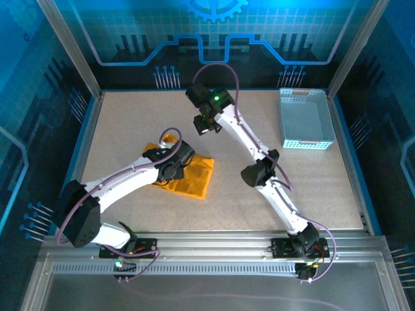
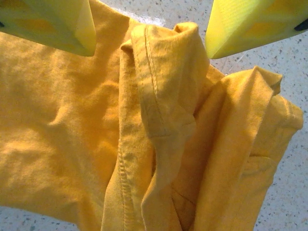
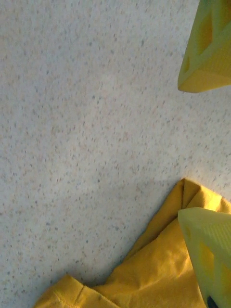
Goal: Fold the inside-out t-shirt
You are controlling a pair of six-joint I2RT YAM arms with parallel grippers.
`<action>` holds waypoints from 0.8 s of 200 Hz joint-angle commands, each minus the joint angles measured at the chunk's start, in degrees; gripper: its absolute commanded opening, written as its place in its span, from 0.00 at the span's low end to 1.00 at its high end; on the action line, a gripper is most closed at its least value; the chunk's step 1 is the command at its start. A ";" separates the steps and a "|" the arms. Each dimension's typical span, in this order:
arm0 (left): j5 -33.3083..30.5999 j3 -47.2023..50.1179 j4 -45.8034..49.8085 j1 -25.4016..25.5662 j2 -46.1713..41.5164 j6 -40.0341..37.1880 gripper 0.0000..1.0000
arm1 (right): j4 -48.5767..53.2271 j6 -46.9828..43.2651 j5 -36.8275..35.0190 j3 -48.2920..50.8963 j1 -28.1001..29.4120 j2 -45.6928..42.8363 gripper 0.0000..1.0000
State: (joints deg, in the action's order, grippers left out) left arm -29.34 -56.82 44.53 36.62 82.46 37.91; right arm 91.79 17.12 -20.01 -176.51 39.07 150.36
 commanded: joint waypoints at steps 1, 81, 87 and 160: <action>-2.34 -2.13 0.60 -0.57 2.62 -1.79 0.61 | 7.70 -2.79 -4.16 4.21 -2.12 -9.83 0.65; -0.41 1.05 -2.64 -7.71 -1.06 -2.66 0.18 | -18.88 -7.01 1.51 54.54 -2.47 -40.21 0.68; 1.22 1.90 -3.63 -9.32 -2.05 -3.10 0.16 | -22.28 -6.47 3.34 58.64 -2.65 -41.96 0.67; 14.85 10.41 -11.62 -29.43 -8.76 -4.42 0.04 | -56.17 1.31 18.07 89.15 1.02 -46.54 0.66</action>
State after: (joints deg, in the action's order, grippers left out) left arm -20.69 -48.56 36.27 12.19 75.64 34.11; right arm 51.94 15.46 -9.06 -92.33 38.26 105.45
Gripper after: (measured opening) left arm 0.056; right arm 0.663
